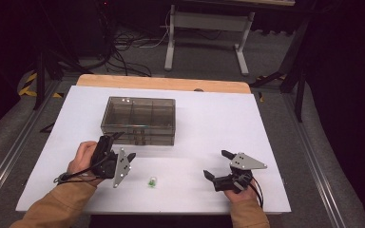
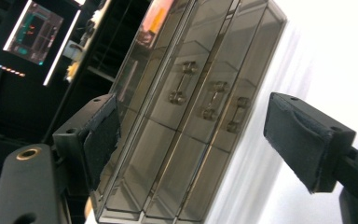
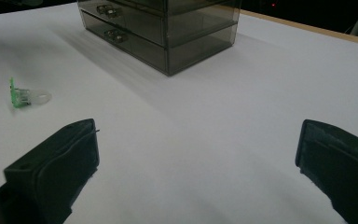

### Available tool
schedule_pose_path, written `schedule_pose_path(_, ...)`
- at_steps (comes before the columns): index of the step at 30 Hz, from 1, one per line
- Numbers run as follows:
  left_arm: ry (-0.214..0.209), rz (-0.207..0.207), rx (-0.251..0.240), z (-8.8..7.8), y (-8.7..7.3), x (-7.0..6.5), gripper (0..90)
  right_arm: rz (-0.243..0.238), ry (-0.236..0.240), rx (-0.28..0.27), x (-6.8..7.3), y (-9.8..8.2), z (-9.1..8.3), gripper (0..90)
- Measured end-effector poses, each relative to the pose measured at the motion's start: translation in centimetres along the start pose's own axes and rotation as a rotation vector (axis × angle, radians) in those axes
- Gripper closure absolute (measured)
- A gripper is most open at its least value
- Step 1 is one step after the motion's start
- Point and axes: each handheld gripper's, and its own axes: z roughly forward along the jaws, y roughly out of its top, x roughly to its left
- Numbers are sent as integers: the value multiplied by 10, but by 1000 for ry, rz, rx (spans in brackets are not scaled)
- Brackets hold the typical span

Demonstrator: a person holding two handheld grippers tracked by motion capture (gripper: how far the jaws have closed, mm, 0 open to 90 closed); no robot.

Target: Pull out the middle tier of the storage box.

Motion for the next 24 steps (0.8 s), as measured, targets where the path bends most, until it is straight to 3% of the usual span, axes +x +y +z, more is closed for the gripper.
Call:
schedule_pose_path(2, 25, 24, 13, 1, 0, -3, 220, 1, 1, 0, 0, 0, 0, 0)
schedule_pose_path(13, 54, 80, 72, 4, 3, -8, 277, 5, 8, -1, 0, 0, 0, 0)
schedule_pose_path(16, 79, 111, 93, 7, 4, -11, 293, 4, 8, 2, 0, 0, 0, 0)
schedule_pose_path(21, 95, 119, 103, 8, 5, -15, 312, 2, 9, 5, 0, 0, 1, 0)
schedule_pose_path(24, 123, 144, 111, 10, 5, -19, 309, 2, 10, 5, 0, 0, 1, 0)
